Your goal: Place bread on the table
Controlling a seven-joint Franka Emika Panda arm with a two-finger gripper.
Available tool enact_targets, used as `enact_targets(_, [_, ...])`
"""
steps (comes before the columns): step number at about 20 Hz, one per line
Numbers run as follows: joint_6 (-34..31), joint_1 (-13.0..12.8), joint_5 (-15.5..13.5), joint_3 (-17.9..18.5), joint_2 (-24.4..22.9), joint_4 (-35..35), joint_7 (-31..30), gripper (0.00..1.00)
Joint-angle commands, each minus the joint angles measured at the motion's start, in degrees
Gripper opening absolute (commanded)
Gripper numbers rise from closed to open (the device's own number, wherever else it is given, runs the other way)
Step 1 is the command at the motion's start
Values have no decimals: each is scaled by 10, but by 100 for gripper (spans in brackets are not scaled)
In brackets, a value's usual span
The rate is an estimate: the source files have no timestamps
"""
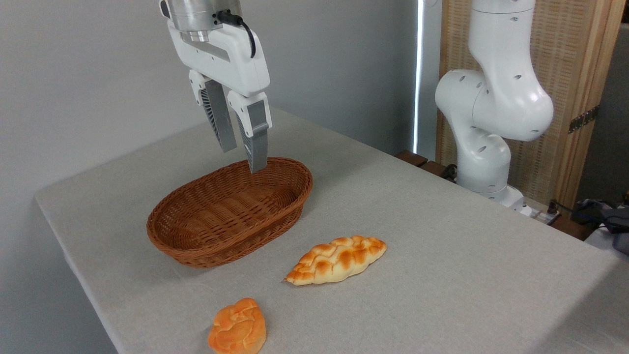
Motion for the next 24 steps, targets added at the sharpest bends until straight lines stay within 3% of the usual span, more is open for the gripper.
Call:
enact_targets(1, [7,-2,5,6,-18,-15,14,100])
enact_targets(6, [7,-2,4,15,-19,-13,14,100])
enact_targets(11, [7,-2,3,46,-29,-13,14,100])
enact_targets(24, [-21,-2,6,48,-32,-9,14,100])
